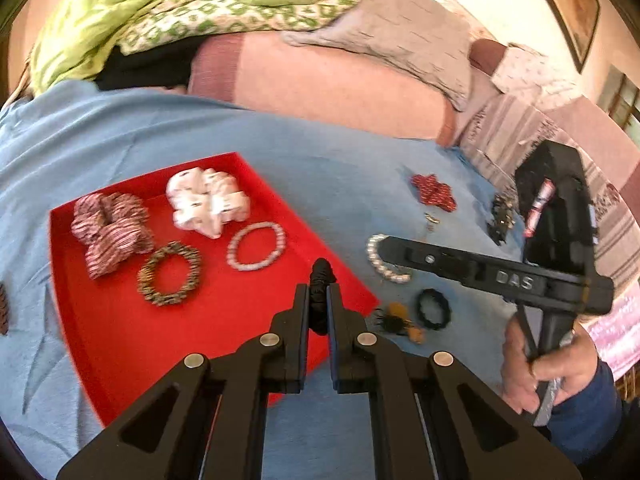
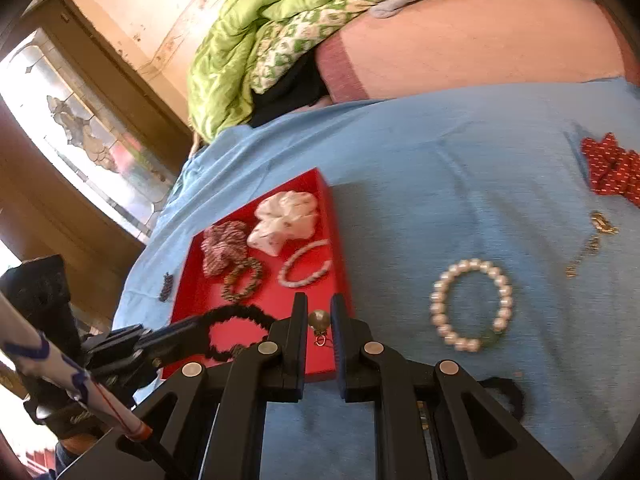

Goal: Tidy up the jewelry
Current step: 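Carry the black hair tie and pearl pendant over the red tray with both tools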

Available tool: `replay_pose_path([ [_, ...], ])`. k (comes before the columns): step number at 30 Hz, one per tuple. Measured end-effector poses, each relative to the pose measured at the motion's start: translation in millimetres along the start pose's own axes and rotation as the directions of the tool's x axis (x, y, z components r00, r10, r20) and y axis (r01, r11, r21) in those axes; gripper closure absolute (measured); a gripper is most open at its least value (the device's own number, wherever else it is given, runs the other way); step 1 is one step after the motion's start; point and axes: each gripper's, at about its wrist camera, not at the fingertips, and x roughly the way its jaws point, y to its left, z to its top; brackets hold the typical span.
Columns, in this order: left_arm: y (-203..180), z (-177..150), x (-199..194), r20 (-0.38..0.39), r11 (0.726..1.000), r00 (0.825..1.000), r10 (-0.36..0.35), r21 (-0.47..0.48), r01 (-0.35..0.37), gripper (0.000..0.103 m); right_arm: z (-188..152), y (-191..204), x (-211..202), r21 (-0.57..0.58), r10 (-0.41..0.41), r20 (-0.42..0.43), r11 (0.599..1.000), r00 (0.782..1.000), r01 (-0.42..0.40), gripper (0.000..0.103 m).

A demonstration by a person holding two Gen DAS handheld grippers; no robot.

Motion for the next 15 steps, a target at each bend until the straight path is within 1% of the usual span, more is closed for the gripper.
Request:
replay_pose_path([
  [9,30,-3,-3,-0.003,0.996,0.997,0.073,-0.049,-0.073,0.095,-3,28,33,-0.004,0.041,-0.024,0.999,0.999,-0.041,0.091],
  [15,40,-5,0,-0.009,0.992,0.994,0.106,-0.075,-0.106,0.095,-5,31,51,0.013,0.026,-0.035,1.000,0.999,-0.026,0.091],
])
